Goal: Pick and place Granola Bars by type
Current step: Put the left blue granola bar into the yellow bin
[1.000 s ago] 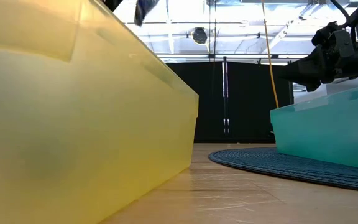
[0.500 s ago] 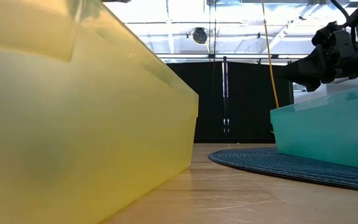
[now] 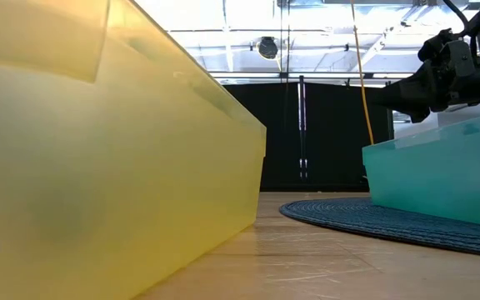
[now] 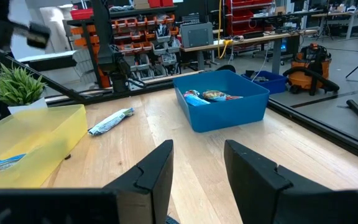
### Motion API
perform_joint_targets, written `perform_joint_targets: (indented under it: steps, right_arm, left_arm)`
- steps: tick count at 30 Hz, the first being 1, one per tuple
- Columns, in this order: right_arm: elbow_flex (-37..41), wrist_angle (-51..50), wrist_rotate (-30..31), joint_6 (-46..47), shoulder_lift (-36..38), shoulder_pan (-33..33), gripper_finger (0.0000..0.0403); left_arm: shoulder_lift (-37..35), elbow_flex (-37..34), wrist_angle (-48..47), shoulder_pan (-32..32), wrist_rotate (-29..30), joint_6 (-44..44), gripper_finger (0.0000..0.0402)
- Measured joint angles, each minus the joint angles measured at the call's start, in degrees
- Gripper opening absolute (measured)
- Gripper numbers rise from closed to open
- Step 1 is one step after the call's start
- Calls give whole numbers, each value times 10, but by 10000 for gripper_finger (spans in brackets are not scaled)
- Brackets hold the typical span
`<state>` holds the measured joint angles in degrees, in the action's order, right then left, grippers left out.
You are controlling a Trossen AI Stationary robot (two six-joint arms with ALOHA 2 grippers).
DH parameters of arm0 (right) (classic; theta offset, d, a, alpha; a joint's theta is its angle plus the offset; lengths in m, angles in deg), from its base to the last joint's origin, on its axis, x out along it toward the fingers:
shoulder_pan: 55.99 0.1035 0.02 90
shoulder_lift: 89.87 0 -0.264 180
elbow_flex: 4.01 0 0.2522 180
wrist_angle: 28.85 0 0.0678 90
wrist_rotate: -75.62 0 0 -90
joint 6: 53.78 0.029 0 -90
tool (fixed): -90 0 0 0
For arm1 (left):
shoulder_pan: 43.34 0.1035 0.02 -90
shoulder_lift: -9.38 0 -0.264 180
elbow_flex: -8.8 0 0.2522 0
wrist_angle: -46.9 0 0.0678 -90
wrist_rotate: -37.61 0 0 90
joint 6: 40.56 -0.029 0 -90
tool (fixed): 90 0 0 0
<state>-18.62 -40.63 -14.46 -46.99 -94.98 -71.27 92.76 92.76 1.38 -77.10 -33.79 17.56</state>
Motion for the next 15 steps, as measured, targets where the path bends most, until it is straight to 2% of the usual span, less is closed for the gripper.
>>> perform_joint_targets:
  steps: [4, 7, 12, 15]
  right_arm:
    - [0, 0, 0, 0, 0, 0, 135]
    - [0, 0, 0, 0, 0, 0, 135]
    - [0, 0, 0, 0, 0, 0, 135]
    - [0, 0, 0, 0, 0, 0, 134]
  left_arm:
    - [8, 63, -56, 0, 5, -49, 4]
    - [5, 91, -107, -1, 22, -47, 3]
    - [8, 95, -236, -1, 24, 43, 2]
    - [29, 93, -291, 9, -12, 106, 2]
